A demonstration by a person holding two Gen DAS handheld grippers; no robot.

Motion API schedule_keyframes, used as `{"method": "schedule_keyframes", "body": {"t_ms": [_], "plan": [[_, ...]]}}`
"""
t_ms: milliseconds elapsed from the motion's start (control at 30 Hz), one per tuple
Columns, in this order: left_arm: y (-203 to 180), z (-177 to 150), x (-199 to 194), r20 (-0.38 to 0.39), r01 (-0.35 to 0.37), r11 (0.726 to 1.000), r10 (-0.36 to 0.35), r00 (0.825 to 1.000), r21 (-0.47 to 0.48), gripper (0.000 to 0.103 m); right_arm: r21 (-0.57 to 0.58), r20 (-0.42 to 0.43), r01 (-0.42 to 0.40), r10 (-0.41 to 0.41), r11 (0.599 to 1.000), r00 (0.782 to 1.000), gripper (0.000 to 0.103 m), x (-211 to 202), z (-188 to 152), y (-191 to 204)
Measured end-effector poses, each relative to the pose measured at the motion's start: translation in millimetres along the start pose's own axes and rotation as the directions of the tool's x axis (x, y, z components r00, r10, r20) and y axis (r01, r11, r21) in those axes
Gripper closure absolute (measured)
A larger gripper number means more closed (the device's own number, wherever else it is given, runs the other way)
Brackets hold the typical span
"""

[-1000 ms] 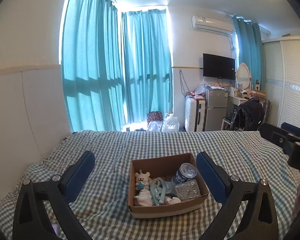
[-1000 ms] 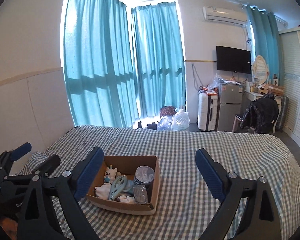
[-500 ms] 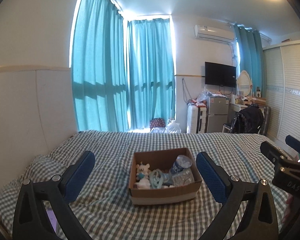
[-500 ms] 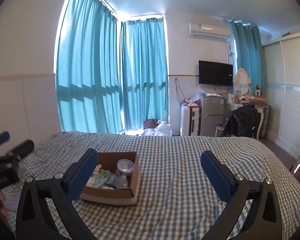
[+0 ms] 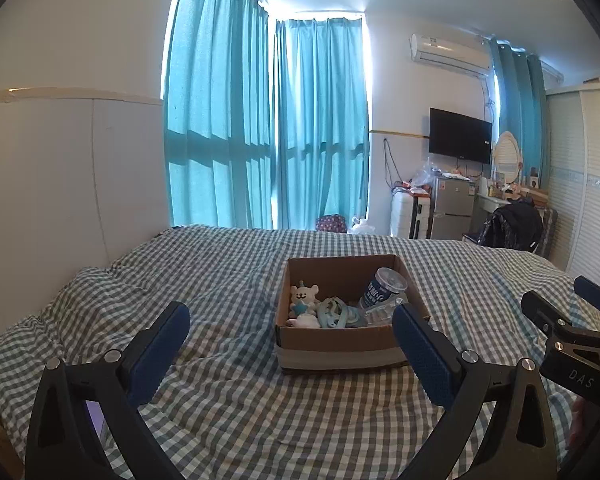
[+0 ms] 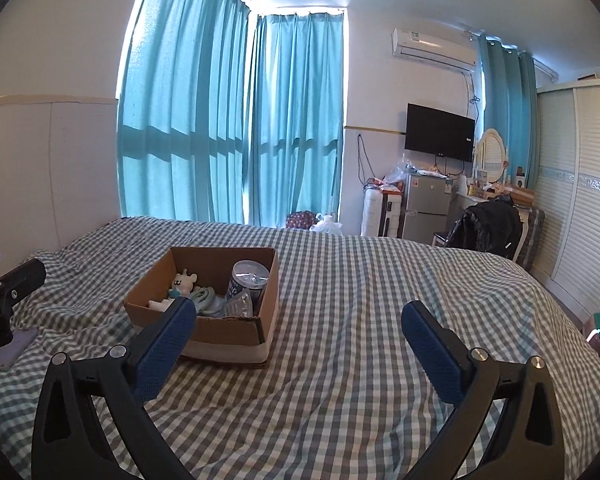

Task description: Organize objects

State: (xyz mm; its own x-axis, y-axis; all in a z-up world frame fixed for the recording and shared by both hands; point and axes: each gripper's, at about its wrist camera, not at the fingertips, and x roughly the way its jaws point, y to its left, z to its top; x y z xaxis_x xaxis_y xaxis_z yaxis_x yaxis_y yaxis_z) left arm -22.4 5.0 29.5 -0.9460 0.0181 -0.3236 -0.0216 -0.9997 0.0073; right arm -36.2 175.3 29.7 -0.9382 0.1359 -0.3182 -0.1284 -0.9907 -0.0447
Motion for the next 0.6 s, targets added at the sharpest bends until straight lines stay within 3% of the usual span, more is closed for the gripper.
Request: {"method": "schedule_keyframes", "body": {"t_ms": [600], "plan": [[-3.4,-3.5,-2.8,-0.016,0.015,1.0,-0.015,1.0,0.004,0.0,0.02,-0.019,-0.003,0.003,1.0,1.0,0.0,0.4,-4.2,-0.4]]}}
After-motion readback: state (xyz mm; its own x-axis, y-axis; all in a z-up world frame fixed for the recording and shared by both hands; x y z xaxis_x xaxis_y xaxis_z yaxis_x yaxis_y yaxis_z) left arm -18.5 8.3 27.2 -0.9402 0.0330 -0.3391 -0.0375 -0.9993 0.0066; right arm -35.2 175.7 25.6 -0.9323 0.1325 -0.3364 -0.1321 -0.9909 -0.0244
